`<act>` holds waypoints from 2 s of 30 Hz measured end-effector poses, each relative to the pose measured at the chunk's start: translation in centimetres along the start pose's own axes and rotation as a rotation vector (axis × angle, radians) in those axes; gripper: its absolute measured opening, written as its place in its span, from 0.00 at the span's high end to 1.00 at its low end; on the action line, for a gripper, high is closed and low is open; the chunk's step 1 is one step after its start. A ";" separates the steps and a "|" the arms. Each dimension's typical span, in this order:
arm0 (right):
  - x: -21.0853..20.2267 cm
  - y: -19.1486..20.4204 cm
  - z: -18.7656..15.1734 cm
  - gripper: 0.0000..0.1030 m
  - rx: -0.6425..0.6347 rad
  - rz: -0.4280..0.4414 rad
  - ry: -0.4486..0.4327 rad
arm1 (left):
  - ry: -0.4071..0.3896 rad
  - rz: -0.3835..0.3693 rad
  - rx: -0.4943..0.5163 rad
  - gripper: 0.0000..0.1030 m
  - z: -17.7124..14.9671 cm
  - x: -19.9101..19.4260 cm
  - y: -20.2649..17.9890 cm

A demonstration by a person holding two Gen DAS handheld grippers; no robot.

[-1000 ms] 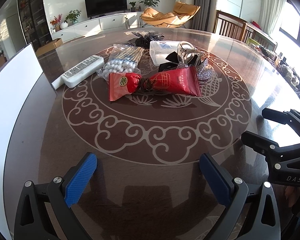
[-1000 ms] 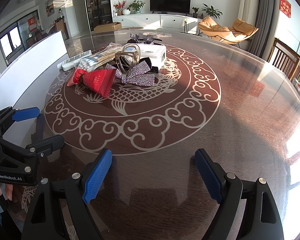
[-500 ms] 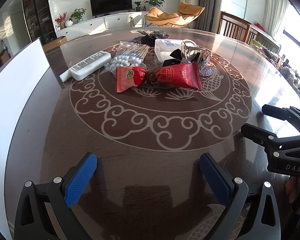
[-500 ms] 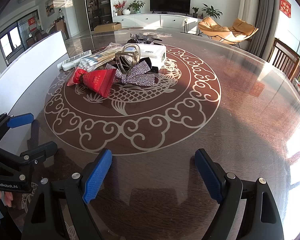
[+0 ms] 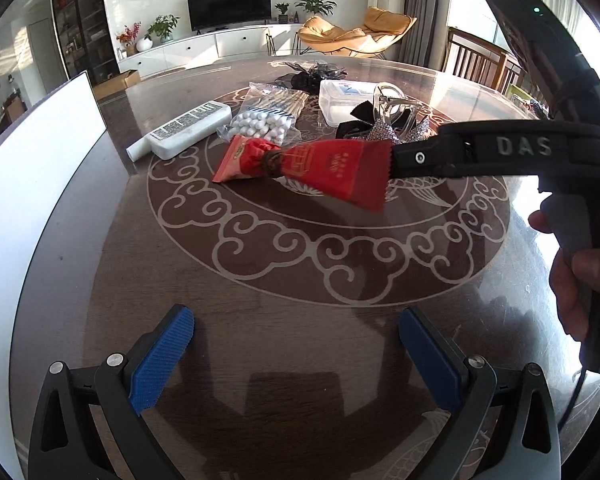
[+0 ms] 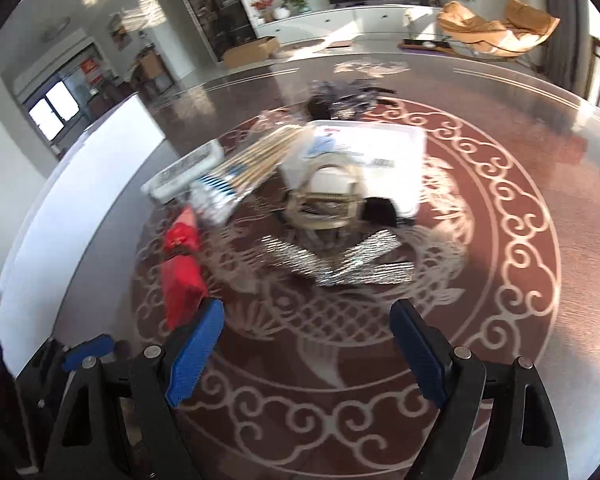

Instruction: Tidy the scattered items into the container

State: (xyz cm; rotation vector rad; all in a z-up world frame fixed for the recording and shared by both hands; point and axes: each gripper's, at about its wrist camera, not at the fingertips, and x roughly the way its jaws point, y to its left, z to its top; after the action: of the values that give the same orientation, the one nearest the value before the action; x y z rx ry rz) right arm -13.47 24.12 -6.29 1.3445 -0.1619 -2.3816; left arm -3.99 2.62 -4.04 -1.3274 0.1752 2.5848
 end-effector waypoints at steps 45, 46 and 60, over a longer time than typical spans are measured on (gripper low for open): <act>-5.5 -2.5 -8.9 0.16 -0.085 -0.306 -0.073 | -0.001 0.017 -0.016 0.00 0.2 0.1 0.2; -5.5 -2.6 -8.9 0.16 -0.085 -0.306 -0.073 | -0.001 0.017 -0.016 0.00 0.2 0.1 0.2; -5.5 -2.5 -8.9 0.16 -0.085 -0.306 -0.073 | -0.001 0.017 -0.017 0.00 0.2 0.2 0.2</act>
State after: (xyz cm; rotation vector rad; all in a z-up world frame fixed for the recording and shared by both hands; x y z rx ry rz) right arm -4.17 29.46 -7.36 1.3232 0.1342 -2.6557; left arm -4.26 2.52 -4.08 -1.3361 0.1658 2.6069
